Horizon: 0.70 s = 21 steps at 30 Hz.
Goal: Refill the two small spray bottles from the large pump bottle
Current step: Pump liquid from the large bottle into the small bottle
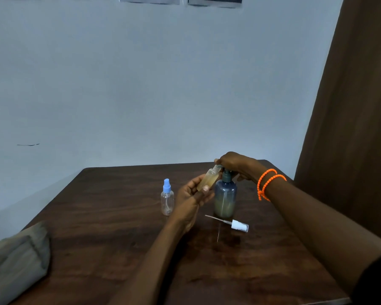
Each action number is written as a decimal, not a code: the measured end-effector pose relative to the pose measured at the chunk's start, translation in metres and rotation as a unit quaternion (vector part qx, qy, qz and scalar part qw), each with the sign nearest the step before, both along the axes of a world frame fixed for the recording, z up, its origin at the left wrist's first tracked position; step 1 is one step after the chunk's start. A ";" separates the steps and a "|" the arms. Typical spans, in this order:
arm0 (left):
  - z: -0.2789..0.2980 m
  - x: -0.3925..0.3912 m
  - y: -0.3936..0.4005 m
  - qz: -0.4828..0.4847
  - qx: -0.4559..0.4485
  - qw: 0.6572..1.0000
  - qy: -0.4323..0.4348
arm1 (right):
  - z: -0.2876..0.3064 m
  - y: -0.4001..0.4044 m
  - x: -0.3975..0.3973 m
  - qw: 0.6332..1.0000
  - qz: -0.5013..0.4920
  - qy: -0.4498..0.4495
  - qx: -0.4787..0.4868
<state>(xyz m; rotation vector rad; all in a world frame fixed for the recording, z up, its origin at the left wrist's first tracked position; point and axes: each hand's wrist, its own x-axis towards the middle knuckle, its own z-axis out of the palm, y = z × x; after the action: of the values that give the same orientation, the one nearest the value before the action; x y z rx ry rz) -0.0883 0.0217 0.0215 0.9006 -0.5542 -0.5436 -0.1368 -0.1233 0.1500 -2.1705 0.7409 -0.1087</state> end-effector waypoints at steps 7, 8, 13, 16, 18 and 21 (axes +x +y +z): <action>-0.001 0.001 0.002 0.013 0.007 1.000 -0.018 | -0.006 0.005 0.001 1.000 0.003 -0.018 0.015; 0.000 0.000 0.001 0.012 0.006 1.000 -0.016 | -0.002 0.005 -0.001 1.000 0.004 -0.002 0.003; -0.002 0.002 -0.001 0.012 0.002 1.000 -0.014 | 0.001 0.004 0.007 1.000 0.010 0.003 -0.002; -0.002 0.006 -0.002 0.020 0.013 1.000 -0.017 | -0.006 0.007 0.005 0.999 -0.001 -0.029 0.041; -0.003 0.005 -0.001 0.018 0.015 1.000 -0.019 | -0.007 0.006 0.003 0.999 0.002 -0.022 0.030; -0.003 0.002 -0.002 0.015 0.015 1.000 -0.019 | -0.001 0.004 0.001 1.000 0.008 0.006 0.006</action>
<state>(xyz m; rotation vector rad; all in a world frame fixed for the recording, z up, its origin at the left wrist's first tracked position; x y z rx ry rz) -0.0861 0.0197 0.0187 0.9483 -0.5665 -0.5103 -0.1356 -0.1193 0.1491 -2.1673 0.7299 -0.0827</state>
